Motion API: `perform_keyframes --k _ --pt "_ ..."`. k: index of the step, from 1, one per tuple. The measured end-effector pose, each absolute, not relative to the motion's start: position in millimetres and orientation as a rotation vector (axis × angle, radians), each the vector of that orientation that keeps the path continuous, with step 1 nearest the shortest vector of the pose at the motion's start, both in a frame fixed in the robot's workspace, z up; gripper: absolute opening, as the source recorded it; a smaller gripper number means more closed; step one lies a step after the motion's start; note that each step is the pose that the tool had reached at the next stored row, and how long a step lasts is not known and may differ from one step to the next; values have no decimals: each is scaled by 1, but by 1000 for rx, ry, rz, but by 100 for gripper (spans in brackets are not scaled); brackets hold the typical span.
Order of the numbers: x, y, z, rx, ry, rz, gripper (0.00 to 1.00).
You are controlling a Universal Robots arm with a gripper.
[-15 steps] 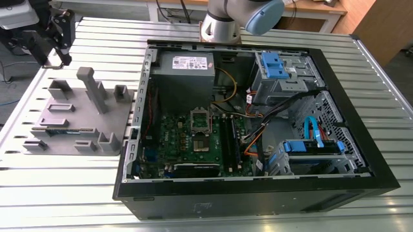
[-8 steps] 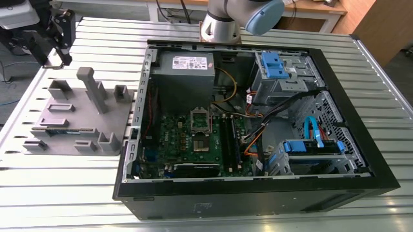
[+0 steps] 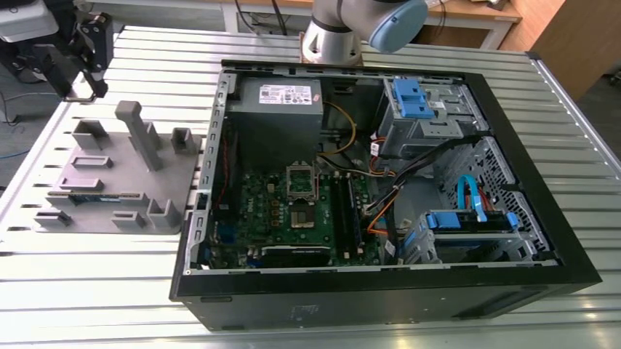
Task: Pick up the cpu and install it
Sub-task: 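Pick up the cpu and move it towards the insertion slot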
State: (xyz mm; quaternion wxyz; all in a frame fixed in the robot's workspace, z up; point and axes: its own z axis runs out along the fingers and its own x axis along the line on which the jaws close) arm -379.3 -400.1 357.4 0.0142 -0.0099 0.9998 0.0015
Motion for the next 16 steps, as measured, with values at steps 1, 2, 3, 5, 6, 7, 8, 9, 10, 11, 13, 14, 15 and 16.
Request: perform_keyframes --k 1,2,3,5,6,7,8,9,10,11,13,14,15,16 --pt "-379 -400 357 -31 3113 5 47" --pt "-379 -400 357 -31 3113 5 47" --pt "-378 -400 357 -31 3113 5 47" --pt "-378 -400 357 -31 3113 5 47" --pt "-377 -400 357 -31 3113 5 47" --pt "-377 -400 357 -31 3113 5 47" --pt "-376 -400 357 -31 3113 5 47" --pt "-375 -400 357 -31 3113 5 47" --pt "-375 -400 357 -31 3113 5 47" --pt "-374 -400 357 -31 3113 5 47" --pt "-373 -400 357 -31 3113 5 47" --pt "-373 -400 357 -31 3113 5 47" --pt "-372 -400 357 -31 3113 5 47" --pt "-371 -400 357 -31 3113 5 47"
